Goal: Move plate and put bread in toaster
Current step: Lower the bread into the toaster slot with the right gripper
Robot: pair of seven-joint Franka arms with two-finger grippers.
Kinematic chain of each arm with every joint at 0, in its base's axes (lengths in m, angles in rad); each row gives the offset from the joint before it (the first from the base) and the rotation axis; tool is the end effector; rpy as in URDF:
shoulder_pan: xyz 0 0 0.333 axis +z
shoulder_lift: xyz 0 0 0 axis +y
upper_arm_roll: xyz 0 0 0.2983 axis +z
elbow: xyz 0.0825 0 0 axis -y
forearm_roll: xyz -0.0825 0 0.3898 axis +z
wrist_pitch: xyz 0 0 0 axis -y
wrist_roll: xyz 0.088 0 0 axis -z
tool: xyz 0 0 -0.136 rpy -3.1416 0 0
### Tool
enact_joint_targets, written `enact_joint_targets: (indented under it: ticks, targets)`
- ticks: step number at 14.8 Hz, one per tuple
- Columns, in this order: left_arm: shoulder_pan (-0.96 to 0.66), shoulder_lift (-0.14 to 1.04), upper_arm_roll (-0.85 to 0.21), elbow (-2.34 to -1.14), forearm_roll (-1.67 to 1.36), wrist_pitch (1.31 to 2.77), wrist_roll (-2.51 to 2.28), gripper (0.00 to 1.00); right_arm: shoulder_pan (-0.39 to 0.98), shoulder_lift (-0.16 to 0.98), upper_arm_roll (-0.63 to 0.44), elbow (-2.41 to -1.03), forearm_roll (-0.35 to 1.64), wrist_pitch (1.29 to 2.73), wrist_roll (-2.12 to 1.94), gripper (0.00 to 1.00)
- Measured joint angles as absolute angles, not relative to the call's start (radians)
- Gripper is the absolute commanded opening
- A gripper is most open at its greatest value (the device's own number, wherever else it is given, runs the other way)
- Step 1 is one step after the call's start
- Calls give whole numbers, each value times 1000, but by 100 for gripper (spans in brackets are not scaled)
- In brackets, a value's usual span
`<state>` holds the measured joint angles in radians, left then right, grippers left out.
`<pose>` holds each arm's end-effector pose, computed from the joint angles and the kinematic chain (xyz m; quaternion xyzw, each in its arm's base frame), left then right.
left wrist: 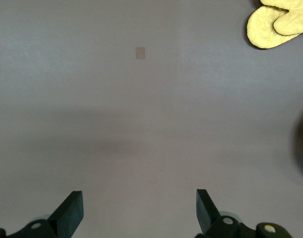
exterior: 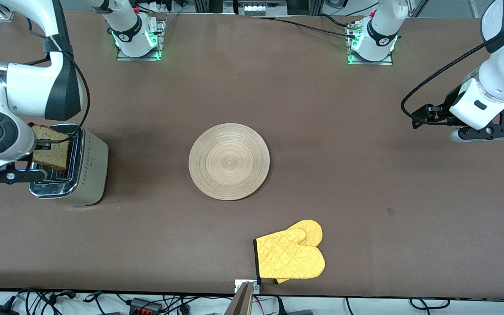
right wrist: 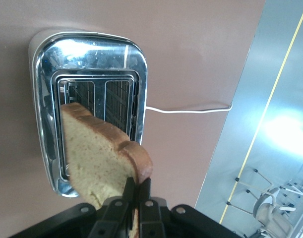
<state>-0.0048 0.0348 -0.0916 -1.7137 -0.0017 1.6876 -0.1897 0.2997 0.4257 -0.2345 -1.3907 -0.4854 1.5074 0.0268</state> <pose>0.5680 -0.0546 0.4995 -0.9984 -0.0467 0.0304 0.0019 0.6446 -0.0021 0.4279 0.9465 0.0414 -0.1290 0.2930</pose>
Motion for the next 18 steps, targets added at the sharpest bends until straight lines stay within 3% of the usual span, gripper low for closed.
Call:
enact_joint_targets:
  ticks: [18]
  targets:
    - [-1,32,-87,-1605,-15,1602,-190,100,291,437,-236,-1420,-511,1519,26,0]
